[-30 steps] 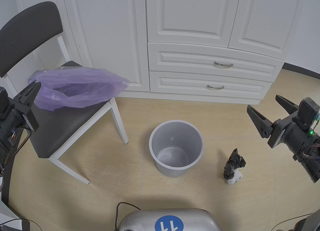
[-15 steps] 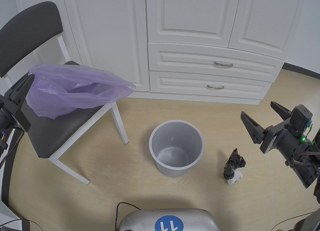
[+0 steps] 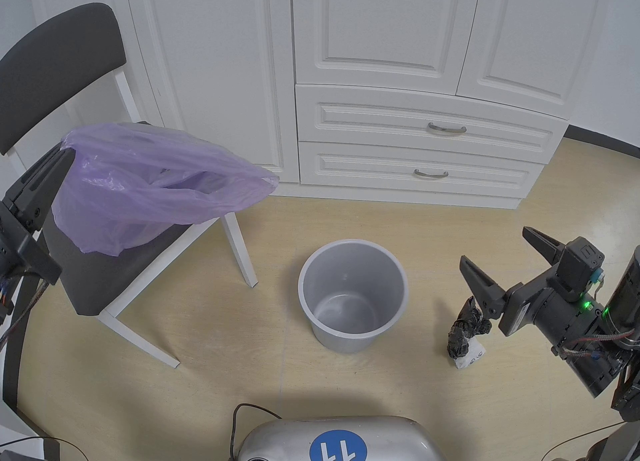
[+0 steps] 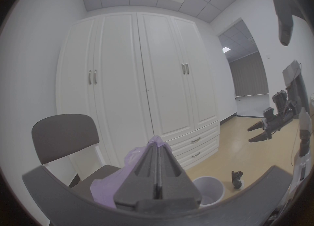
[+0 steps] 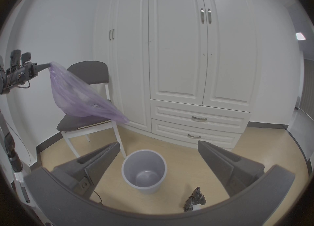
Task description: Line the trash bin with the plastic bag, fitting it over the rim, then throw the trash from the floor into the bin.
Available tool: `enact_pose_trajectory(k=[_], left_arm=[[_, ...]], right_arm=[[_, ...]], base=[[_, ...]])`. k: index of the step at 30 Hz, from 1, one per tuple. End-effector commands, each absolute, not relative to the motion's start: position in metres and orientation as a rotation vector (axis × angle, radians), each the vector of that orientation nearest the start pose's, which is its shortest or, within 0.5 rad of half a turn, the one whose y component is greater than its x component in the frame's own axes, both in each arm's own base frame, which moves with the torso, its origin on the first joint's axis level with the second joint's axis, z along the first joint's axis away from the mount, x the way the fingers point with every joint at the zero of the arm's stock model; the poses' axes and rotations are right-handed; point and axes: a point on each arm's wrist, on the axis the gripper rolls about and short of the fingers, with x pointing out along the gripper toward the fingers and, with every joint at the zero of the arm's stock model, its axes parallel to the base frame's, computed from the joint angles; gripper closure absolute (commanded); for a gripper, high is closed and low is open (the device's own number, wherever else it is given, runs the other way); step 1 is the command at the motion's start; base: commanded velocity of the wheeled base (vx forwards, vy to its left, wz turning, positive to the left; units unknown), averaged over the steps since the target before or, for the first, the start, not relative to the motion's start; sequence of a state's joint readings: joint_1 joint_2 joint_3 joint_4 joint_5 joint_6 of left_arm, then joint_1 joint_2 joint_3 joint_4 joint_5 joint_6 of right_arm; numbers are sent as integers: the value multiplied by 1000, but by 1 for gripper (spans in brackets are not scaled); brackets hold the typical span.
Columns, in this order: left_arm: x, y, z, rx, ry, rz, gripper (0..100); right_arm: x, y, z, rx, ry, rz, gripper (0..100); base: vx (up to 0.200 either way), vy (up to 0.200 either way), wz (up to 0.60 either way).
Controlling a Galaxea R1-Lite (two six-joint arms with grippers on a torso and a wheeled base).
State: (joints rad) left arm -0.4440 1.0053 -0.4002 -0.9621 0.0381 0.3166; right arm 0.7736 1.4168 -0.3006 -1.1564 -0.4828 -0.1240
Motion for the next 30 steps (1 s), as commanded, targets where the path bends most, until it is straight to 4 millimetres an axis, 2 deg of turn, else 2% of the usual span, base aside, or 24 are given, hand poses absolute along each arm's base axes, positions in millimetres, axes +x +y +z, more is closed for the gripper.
enact_pose_trajectory(k=[1, 4, 8, 14, 17, 20, 30], left_arm=[[99, -55, 251, 238, -441, -398, 100], [94, -57, 251, 230, -454, -435, 100], [93, -63, 249, 228, -451, -489, 100], [90, -62, 250, 222, -461, -492, 100], [88, -60, 250, 219, -469, -492, 100], [87, -61, 250, 217, -471, -500, 100], [63, -63, 249, 164, -533, -694, 100]], right_arm=[[153, 141, 167, -127, -37, 310, 0], [157, 145, 166, -125, -58, 308, 0], [161, 150, 154, -150, -61, 309, 0], [162, 155, 153, -168, -114, 316, 0], [159, 162, 150, -166, -115, 345, 0], [151, 175, 139, -165, -81, 413, 0], [152, 191, 128, -94, -67, 461, 0]], base=[[0, 0, 0], [0, 0, 0], [0, 0, 0], [0, 0, 0], [0, 0, 0], [0, 0, 0], [0, 0, 0]])
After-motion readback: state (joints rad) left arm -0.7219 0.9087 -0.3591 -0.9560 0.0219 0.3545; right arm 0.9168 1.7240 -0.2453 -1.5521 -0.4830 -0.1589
